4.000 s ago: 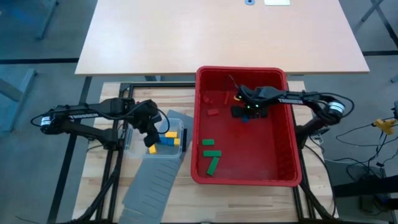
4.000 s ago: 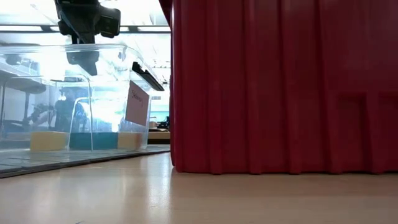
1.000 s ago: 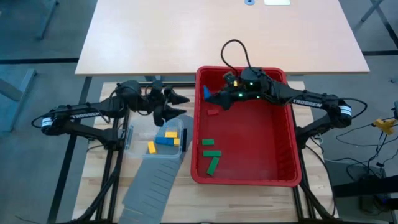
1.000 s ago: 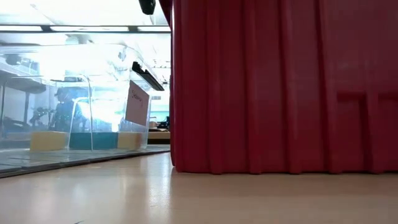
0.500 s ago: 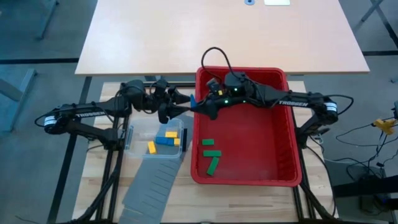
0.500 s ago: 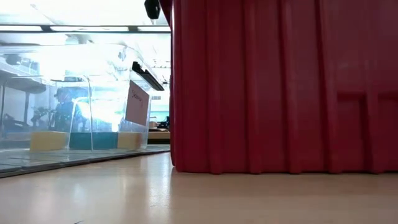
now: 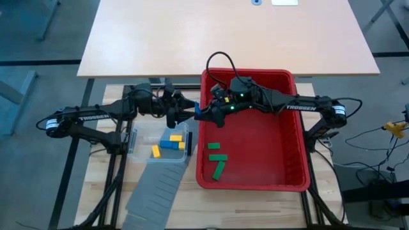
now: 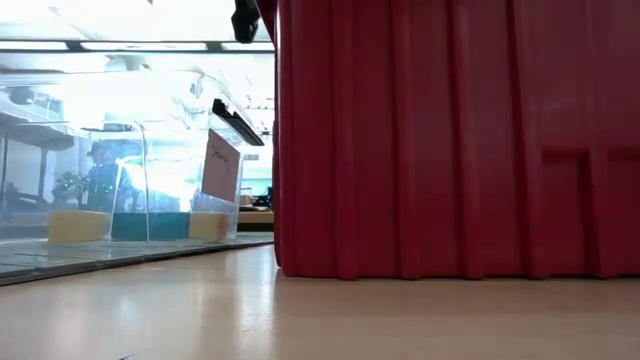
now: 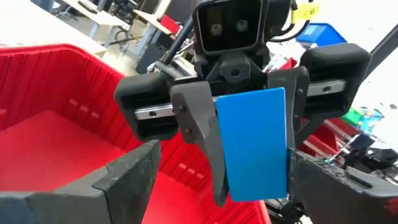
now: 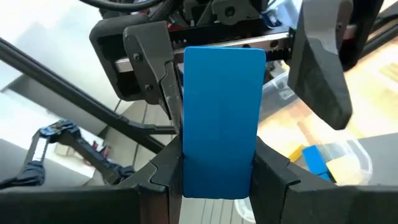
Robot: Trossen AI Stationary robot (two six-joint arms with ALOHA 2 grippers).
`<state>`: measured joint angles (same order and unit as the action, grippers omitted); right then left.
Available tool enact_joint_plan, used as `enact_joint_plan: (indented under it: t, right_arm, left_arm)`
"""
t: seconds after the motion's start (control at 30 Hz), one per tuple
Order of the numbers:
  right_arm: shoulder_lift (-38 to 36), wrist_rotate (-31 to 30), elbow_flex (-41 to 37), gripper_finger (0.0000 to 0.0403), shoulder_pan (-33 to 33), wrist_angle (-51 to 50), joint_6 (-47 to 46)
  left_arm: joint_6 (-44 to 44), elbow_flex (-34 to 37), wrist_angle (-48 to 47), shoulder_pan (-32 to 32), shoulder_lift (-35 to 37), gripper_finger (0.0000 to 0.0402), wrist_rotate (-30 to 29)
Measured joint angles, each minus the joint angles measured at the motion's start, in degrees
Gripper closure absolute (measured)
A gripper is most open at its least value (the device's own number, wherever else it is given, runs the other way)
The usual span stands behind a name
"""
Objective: Sort blocks
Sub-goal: Remove the blue block from the red bin
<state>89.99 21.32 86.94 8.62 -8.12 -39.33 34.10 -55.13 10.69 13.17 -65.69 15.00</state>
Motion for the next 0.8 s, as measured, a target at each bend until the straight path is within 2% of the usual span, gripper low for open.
enact_joint_plan:
  t: [0.13, 0.8]
  right_arm:
    - [-0.1, 0.2, 0.0, 0.0291, -0.2, -0.1, 0.0]
    - [-0.3, 0.3, -0.1, 0.0291, -0.4, 0.4, 0.6]
  left_arm:
    - [-0.4, 0.0, -1.5, 0.0, 0.4, 0.0087, -0.1]
    - [0.1, 0.1, 3.8, 0.0, 0.1, 0.0088, 0.0]
